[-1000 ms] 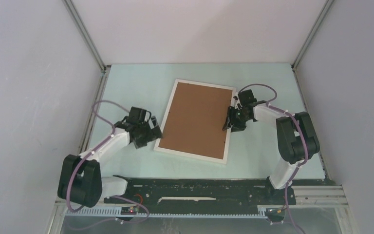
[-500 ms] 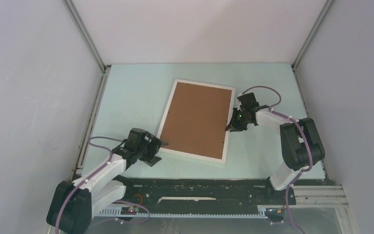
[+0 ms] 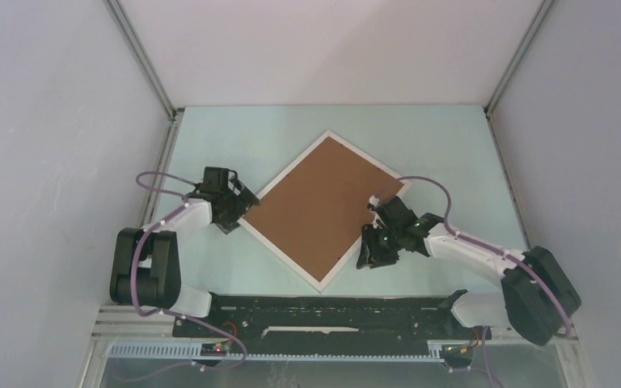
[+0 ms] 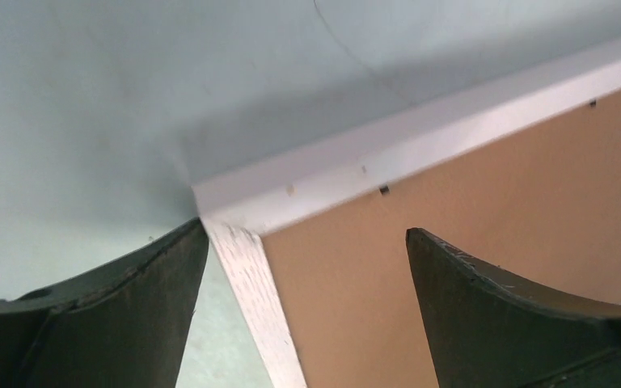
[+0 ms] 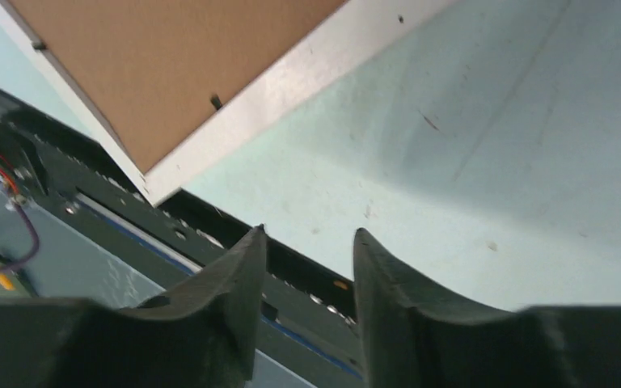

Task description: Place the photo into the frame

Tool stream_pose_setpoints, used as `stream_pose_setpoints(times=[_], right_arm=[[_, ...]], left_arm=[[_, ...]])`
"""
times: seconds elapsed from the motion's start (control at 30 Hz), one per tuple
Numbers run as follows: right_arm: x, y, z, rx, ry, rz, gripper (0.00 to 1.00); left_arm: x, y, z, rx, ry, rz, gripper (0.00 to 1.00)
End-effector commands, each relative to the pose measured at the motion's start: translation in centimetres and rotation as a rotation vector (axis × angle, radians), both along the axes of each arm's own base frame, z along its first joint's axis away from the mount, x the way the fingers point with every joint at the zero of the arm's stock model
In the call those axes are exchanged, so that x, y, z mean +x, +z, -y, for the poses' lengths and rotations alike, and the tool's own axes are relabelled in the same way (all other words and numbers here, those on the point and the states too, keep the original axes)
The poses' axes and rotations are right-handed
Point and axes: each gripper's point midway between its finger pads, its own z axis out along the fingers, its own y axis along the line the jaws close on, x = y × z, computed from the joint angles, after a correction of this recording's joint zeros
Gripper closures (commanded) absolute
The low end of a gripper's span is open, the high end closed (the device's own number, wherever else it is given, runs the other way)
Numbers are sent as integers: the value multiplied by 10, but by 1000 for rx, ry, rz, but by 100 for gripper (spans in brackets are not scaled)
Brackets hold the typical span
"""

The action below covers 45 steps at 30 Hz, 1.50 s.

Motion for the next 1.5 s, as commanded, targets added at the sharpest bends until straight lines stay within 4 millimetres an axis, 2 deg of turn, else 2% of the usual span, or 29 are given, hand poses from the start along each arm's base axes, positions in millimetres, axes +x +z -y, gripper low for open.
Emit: stream_pose_setpoints(times=[0.0,0.07,0.13,0.27,0.33,0.4,0.43,0.53,0.57,0.7,0.83,0.93,1.03,1.07,1.13,1.17,1.23,1.33,1.37,1.47], right_arm=[[10,32,21,-26,-31,84,41],[45,56,32,-27,-76,191,32],[90,80,47,-12,-134,268,29],[186,94,75,-52,-218,337,27],[229,94,79,-47,-226,371,27],[264,82,84,-54,-243,346,27],[284,86,86,-43,-254,348,27],[315,65,87,-17,-253,278,27],[319,55,88,-25,-252,245,28],[319,22,91,-49,-264,182,28],[300,-6,97,-69,-293,110,31],[268,-21,99,-62,-330,41,39],[229,-19,97,-13,-369,22,53],[210,-23,96,1,-373,-2,58],[188,-19,92,17,-373,1,62],[179,-18,94,10,-381,5,64],[162,-16,101,-10,-400,19,65],[149,-20,111,-42,-416,39,65],[146,-21,112,-47,-412,38,65],[142,-26,111,-47,-386,24,65]], left_arm=[[15,13,-23,114,-175,63,1],[13,21,-18,104,-223,98,0],[9,26,-16,96,-232,111,0],[-3,32,-7,38,-227,139,0],[-11,29,-1,-6,-223,142,0],[-18,24,7,-55,-223,140,0],[-20,21,9,-70,-219,137,0],[-24,11,15,-91,-220,127,0],[-23,8,16,-94,-222,122,0],[-9,-2,19,-103,-229,101,0],[15,0,24,-110,-239,106,0],[34,0,29,-118,-254,102,0],[55,7,39,-149,-283,108,0],[63,11,44,-155,-299,118,0],[78,20,52,-160,-344,144,0],[85,24,52,-146,-360,144,0],[96,36,40,-74,-364,146,0],[89,43,16,-1,-336,144,0],[79,37,8,1,-327,120,1],[50,23,-7,-10,-311,81,13]])
